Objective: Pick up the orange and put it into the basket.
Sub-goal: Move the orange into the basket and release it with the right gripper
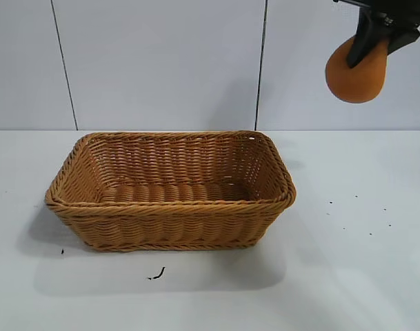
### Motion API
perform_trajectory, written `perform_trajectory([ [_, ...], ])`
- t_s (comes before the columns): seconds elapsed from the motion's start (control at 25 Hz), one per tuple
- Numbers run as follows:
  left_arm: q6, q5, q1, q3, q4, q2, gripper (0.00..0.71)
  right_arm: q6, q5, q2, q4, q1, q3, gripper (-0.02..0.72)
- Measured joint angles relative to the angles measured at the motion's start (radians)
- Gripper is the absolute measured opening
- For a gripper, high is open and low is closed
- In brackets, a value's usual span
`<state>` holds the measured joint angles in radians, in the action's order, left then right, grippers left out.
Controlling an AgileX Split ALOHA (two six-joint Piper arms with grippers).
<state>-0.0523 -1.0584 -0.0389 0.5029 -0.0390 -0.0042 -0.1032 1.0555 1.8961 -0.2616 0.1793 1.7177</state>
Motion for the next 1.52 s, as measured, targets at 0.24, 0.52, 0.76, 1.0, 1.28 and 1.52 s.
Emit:
perform_trajectory([
  [0.24,0.000,0.000,0.000,0.000,0.000,0.000,0.677,0.000,-0.043,0.039,0.000,0.174,0.007,0.128],
  [0.52,0.000,0.000,0.000,0.000,0.000,0.000,0.677,0.019,-0.145,0.160,-0.004,0.335,0.011,0.128],
  [0.76,0.000,0.000,0.000,0.000,0.000,0.000,0.677,0.067,-0.256,0.271,-0.006,0.358,0.011,0.128],
  [1.0,0.000,0.000,0.000,0.000,0.000,0.000,0.677,0.074,-0.272,0.320,-0.006,0.358,0.011,0.128],
  [1.28,0.000,0.000,0.000,0.000,0.000,0.000,0.677,0.065,-0.270,0.322,-0.011,0.358,0.011,0.411],
  [1.52,0.000,0.000,0.000,0.000,0.000,0.000,0.677,0.038,-0.206,0.321,-0.013,0.358,0.059,0.678],
])
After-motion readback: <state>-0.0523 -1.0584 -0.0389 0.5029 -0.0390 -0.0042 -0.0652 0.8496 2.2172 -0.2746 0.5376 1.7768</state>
